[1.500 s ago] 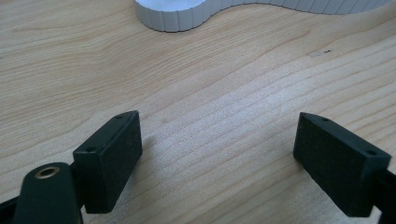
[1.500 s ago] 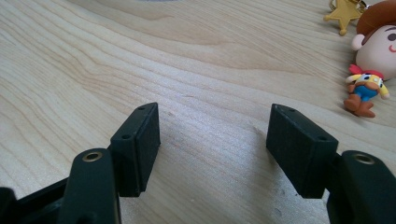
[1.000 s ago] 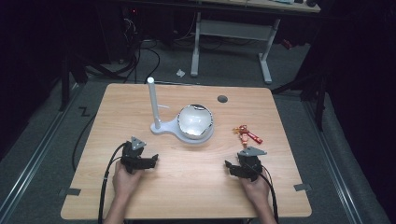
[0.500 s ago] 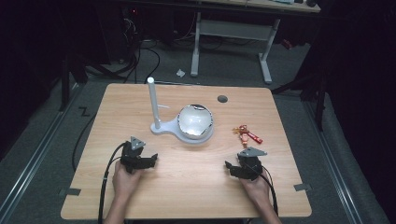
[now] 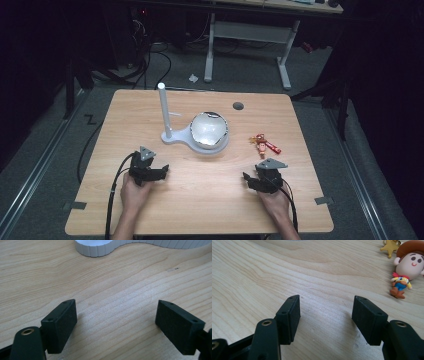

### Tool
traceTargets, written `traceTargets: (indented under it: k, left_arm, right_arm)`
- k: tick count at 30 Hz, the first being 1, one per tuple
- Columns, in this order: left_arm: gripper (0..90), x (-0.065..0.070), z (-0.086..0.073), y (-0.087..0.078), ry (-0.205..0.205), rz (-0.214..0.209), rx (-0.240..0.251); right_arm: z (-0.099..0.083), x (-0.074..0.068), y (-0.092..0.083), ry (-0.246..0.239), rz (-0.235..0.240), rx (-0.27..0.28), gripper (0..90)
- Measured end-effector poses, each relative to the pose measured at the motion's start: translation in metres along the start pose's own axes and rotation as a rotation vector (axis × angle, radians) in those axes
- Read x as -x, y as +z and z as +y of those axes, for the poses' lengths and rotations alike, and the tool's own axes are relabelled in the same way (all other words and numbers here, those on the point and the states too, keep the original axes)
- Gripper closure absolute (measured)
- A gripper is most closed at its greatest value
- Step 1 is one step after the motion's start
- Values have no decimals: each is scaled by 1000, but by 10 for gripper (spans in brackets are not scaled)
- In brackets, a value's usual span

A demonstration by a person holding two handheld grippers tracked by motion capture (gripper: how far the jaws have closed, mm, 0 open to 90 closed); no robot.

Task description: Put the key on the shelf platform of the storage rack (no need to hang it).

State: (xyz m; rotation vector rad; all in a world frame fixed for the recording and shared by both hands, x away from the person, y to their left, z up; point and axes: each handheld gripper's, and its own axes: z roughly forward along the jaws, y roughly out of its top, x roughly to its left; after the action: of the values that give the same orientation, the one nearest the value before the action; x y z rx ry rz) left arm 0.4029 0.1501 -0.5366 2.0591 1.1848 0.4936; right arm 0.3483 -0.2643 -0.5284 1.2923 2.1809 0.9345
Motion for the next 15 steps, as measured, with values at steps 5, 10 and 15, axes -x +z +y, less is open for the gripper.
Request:
traceTargets:
  k: [5, 10, 15]
  left_arm:
    - [178, 0, 0, 0, -5, 6, 0]
    - [178, 0, 0, 0, -8, 10, 2]
    - [176, 0, 0, 0, -9, 10, 0]
  right_arm:
    - [-4, 2, -6, 14, -10, 32, 426]
    - [-6, 12, -17, 60, -25, 60, 431]
    - [-7, 18, -22, 77, -42, 59, 432]
